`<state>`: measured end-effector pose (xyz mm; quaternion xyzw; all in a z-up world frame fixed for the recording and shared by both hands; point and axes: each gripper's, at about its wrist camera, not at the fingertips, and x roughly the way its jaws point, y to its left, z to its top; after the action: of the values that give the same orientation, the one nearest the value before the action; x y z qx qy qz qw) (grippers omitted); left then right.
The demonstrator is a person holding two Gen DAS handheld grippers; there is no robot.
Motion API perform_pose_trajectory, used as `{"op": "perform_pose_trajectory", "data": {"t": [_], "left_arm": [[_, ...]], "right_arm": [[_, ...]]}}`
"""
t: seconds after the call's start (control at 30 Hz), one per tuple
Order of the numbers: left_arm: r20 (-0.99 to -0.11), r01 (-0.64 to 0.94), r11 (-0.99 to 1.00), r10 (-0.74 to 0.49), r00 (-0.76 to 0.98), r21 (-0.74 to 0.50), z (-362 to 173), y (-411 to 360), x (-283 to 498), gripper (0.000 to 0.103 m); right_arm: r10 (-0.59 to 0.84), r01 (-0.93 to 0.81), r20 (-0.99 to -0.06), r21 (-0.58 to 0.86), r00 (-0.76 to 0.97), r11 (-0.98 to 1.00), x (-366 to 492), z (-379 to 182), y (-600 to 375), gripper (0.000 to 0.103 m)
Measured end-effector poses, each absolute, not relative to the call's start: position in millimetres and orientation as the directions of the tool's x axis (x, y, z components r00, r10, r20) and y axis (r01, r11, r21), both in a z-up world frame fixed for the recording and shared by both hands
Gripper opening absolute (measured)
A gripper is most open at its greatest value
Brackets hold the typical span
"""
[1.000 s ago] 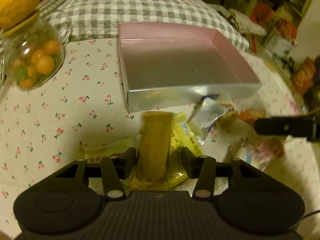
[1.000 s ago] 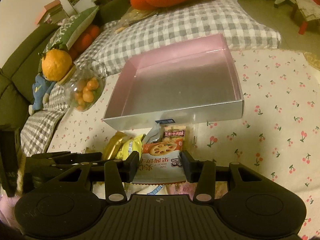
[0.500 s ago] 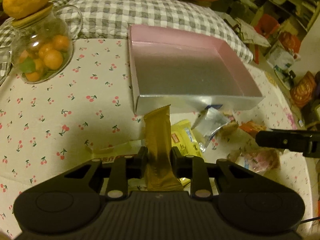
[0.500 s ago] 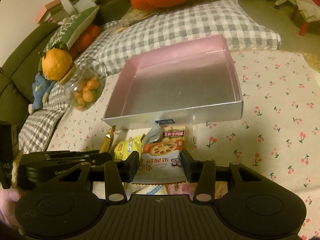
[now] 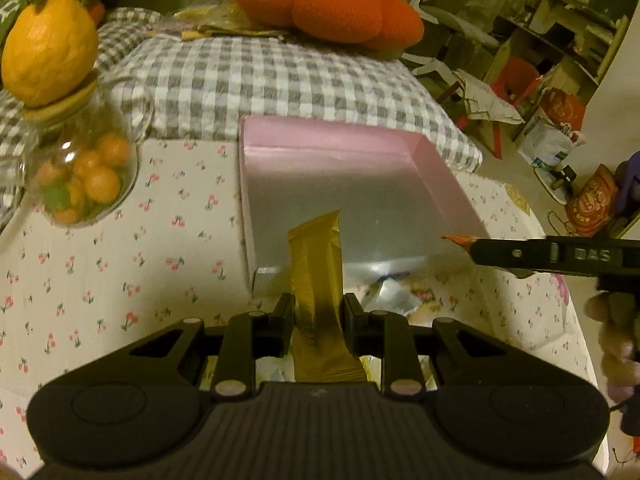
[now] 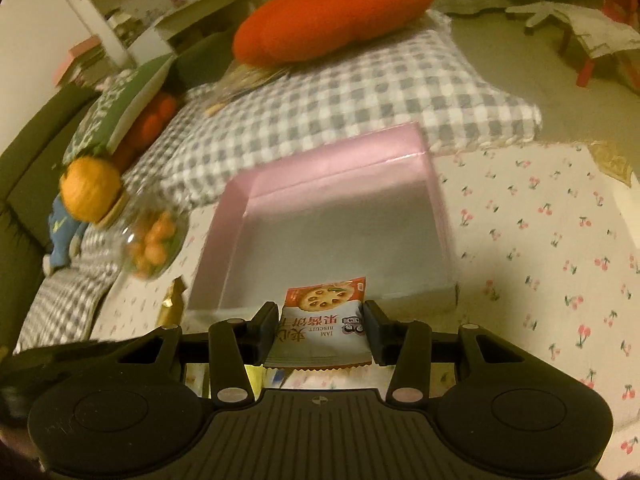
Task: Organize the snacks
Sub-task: 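Carry the gold bar with the left tool while the right tool carries the chip packet into the pink box, then open the left tool releasing the gold bar while the right tool releases the chip packet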
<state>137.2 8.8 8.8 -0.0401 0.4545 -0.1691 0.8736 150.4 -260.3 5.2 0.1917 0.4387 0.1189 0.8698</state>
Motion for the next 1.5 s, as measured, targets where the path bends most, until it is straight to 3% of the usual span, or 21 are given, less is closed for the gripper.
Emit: {"op": "perform_pose_trajectory", "data": {"t": [0.4, 1.13, 1.2, 1.27, 1.5], "left_arm": [[-0.749, 0.267, 0.942, -0.324, 0.578, -0.201, 18.1, -13.9, 185.7, 0.023], [-0.792, 0.238, 0.966, -0.221, 0.568, -0.099, -21.9, -27.0, 209.8, 0.025], [-0.788, 0.245, 0.966, -0.211, 0.578, -0.078, -20.8, -27.9, 208.0, 0.041], [-0.782, 0.257, 0.964, -0.215, 0.585, -0.073, -19.0, -27.8, 205.4, 0.05], [-0.776, 0.258, 0.961, -0.236, 0.585, -0.098, -10.5, -25.8, 196.6, 0.061]], "right_arm": [[0.325, 0.006, -0.737, 0.407, 0.592, 0.913, 176.9, -11.5, -268.8, 0.045], [0.246, 0.012, -0.763, 0.315, 0.597, 0.949, 186.6, -19.9, -260.9, 0.046], [0.257, -0.002, -0.763, 0.318, 0.593, 0.948, 185.9, -17.7, -258.8, 0.05], [0.259, -0.009, -0.761, 0.316, 0.594, 0.949, 184.0, -15.1, -256.8, 0.065], [0.253, -0.007, -0.759, 0.311, 0.599, 0.95, 175.4, -4.4, -254.2, 0.071]]}}
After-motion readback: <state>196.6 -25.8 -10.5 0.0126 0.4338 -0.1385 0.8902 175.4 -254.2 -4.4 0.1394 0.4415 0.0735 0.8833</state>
